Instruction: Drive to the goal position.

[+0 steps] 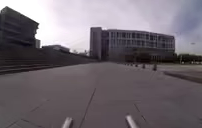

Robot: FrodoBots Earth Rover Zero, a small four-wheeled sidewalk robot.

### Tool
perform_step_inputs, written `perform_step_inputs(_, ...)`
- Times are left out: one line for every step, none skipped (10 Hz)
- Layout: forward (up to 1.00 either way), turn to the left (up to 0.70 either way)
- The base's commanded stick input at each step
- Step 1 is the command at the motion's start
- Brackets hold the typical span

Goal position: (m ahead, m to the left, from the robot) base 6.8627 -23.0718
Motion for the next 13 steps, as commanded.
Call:
perform_step_inputs(1.0,-0.27)
perform_step_inputs(1.0,-0.27)
perform_step_inputs(1.0,-0.27)
perform_step_inputs(1.0,-0.27)
perform_step_inputs(1.0,-0.27)
perform_step_inputs(1.0,-0.27)
perform_step_inputs(1.0,-0.27)
perform_step_inputs(1.0,-0.27)
perform_step_inputs(1.0,-0.27)
perform_step_inputs(1.0,-0.27)
perform_step_inputs(1.0,-0.27)
perform_step_inputs(1.0,-0.27)
perform_step_inputs(1.0,-0.27)
